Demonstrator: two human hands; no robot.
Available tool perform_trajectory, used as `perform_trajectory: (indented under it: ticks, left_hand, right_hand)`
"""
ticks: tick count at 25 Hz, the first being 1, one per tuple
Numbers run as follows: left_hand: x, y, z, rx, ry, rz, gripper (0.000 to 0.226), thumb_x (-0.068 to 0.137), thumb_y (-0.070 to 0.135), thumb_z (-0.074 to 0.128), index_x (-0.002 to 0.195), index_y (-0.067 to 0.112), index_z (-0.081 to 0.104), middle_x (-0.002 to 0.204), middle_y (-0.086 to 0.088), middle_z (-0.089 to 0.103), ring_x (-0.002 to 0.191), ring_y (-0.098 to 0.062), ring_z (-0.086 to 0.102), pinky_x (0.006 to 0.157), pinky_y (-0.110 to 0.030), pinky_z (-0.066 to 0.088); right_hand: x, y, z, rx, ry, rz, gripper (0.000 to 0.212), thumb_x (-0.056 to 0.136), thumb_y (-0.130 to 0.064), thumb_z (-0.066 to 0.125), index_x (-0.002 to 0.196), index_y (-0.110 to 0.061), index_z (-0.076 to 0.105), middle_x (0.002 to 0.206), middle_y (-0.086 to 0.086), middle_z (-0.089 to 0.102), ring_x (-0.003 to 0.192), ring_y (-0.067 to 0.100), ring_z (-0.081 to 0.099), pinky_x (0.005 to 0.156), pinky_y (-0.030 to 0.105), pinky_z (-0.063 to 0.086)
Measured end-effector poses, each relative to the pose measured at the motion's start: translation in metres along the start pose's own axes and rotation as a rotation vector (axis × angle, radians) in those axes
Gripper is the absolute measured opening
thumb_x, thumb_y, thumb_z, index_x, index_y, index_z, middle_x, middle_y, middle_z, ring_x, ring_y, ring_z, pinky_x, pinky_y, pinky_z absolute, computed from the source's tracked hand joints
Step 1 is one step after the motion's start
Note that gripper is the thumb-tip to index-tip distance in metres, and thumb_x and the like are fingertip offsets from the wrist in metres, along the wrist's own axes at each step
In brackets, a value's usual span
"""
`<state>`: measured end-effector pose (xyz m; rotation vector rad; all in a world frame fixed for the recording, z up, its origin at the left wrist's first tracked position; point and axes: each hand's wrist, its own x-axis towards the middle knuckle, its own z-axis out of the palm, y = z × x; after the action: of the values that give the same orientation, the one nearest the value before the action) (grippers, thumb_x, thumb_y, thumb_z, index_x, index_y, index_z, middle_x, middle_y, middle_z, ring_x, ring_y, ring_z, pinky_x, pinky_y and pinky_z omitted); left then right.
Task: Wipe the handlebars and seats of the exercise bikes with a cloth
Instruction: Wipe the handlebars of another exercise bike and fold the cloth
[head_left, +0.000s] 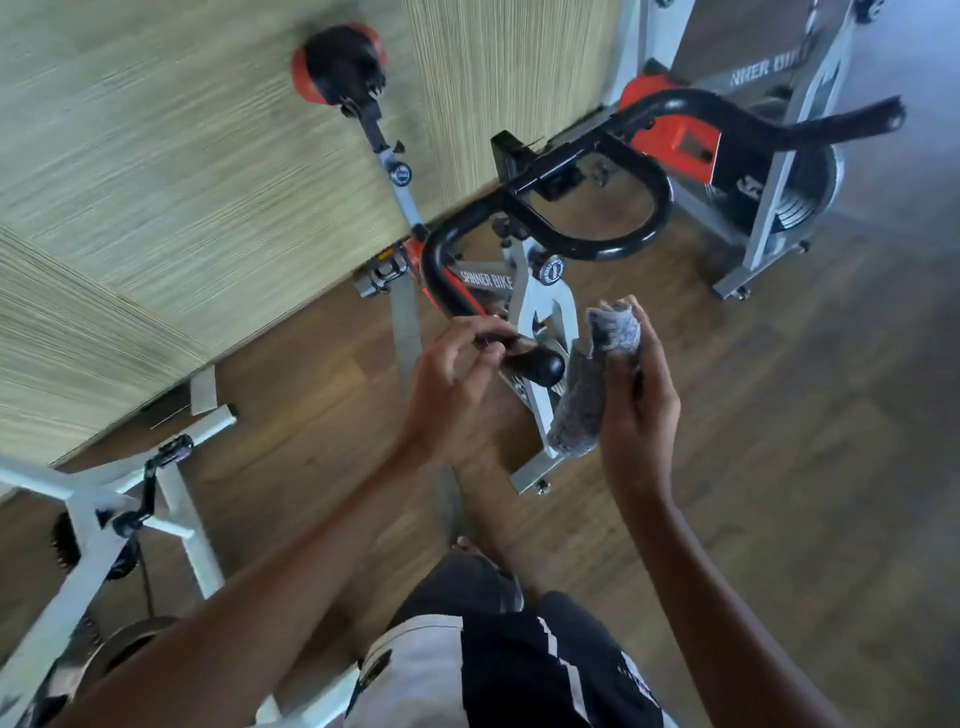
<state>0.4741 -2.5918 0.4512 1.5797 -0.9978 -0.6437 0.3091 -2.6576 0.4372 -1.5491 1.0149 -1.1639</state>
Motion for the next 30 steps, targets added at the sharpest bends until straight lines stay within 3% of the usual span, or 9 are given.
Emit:
perform_trajectory:
  ticks: [3,6,9,12,15,20,24,26,30]
  left_hand:
    - [0.006,0.003,-0.007,-0.008,-0.046,0.021,0.02,0.087,0.014,0.06,0.098,0.025,0.072,0.107,-0.008,0.071,0.109,-0.027,0.065,0.101,-0.056,0.045]
    - [0.008,-0.004,-0.01,0.016,-0.096,0.082,0.017,0.088,0.018,0.061,0.102,0.018,0.071,0.108,-0.006,0.071,0.111,-0.024,0.064,0.104,-0.054,0.044]
    - [0.016,-0.011,-0.013,0.013,-0.137,0.142,0.021,0.088,0.022,0.061,0.103,0.009,0.07,0.107,-0.005,0.071,0.11,-0.027,0.064,0.102,-0.054,0.046]
    - [0.025,-0.022,-0.011,0.019,-0.156,0.275,0.02,0.088,0.016,0.059,0.099,0.001,0.068,0.097,-0.001,0.07,0.093,-0.018,0.066,0.082,-0.034,0.054]
    - [0.033,-0.031,0.0,-0.009,-0.102,0.511,0.019,0.091,0.018,0.052,0.09,0.002,0.061,0.083,0.012,0.062,0.078,-0.001,0.059,0.065,-0.018,0.047]
    - [0.047,-0.048,0.01,-0.015,-0.026,0.815,0.022,0.092,0.016,0.047,0.071,0.016,0.043,0.061,0.013,0.037,0.058,-0.008,0.035,0.059,-0.026,0.029]
    - [0.051,-0.052,0.014,-0.099,0.017,0.875,0.028,0.083,0.014,0.049,0.061,0.007,0.033,0.058,-0.001,0.029,0.06,-0.015,0.028,0.057,-0.032,0.024]
    - [0.051,-0.054,0.013,-0.121,-0.003,0.925,0.032,0.084,0.019,0.052,0.063,0.001,0.034,0.063,-0.01,0.027,0.063,-0.02,0.027,0.059,-0.037,0.024]
    - [0.065,-0.06,0.005,-0.129,-0.088,1.016,0.04,0.086,0.028,0.056,0.065,-0.001,0.038,0.065,-0.009,0.032,0.064,-0.02,0.032,0.06,-0.036,0.027]
  right_hand:
    - [-0.027,0.002,0.013,0.034,-0.039,-0.076,0.044,0.104,-0.004,0.043,0.145,-0.02,0.043,0.155,0.005,0.042,0.146,0.016,0.037,0.119,0.045,0.033]
    - [-0.036,0.011,0.035,0.033,-0.007,-0.173,0.045,0.104,0.001,0.038,0.148,-0.007,0.039,0.158,0.009,0.034,0.15,0.019,0.029,0.122,0.04,0.026]
    - [-0.039,0.017,0.049,0.067,0.019,-0.275,0.046,0.107,-0.009,0.033,0.152,-0.014,0.029,0.16,0.006,0.029,0.151,0.019,0.025,0.123,0.036,0.023]
    - [-0.044,0.032,0.059,0.1,0.057,-0.407,0.049,0.106,-0.017,0.034,0.153,-0.023,0.02,0.161,0.009,0.023,0.152,0.025,0.022,0.123,0.042,0.023]
    - [-0.023,0.051,0.085,0.132,0.14,-0.583,0.057,0.103,-0.011,0.035,0.156,-0.016,0.016,0.159,0.02,0.015,0.152,0.032,0.018,0.123,0.049,0.02]
    - [0.028,0.07,0.124,0.282,0.378,-0.979,0.055,0.106,-0.023,0.035,0.152,-0.007,0.008,0.161,0.019,0.016,0.151,0.033,0.014,0.119,0.063,0.019]
    - [0.044,0.072,0.135,0.329,0.543,-1.172,0.053,0.102,0.001,0.037,0.149,0.008,0.013,0.155,0.009,0.022,0.148,0.018,0.016,0.123,0.04,0.018]
    - [0.044,0.073,0.141,0.369,0.598,-1.193,0.052,0.103,0.001,0.037,0.151,0.007,0.016,0.153,0.001,0.02,0.148,0.009,0.016,0.121,0.03,0.017]
    - [0.053,0.07,0.147,0.432,0.665,-1.234,0.052,0.106,-0.005,0.037,0.153,-0.008,0.017,0.157,-0.005,0.021,0.151,0.011,0.018,0.122,0.033,0.02]
